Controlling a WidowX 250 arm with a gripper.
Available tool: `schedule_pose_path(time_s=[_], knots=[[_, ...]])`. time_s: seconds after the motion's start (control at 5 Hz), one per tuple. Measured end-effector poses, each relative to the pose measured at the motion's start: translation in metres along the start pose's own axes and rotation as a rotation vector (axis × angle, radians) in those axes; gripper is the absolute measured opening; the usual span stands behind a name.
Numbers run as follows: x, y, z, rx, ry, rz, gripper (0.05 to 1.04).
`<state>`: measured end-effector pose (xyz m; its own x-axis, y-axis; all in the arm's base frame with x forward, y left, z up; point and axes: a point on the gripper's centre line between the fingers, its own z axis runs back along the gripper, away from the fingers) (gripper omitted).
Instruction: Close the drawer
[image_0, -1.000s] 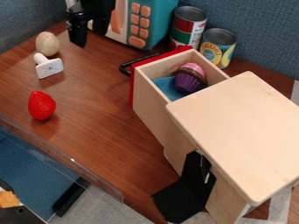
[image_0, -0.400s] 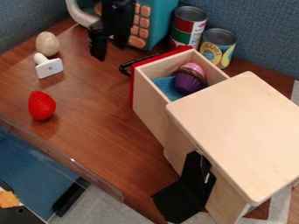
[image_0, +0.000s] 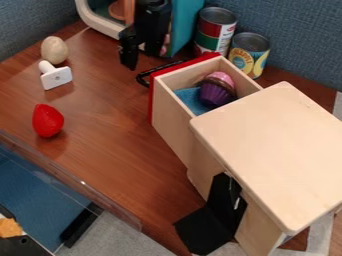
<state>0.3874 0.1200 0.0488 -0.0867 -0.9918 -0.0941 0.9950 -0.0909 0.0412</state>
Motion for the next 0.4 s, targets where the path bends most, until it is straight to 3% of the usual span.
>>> schedule_pose_path(time_s=[0.4], knots=[[0.0101, 0.0057, -0.0040, -0.023, -0.018, -0.017, 0.999]])
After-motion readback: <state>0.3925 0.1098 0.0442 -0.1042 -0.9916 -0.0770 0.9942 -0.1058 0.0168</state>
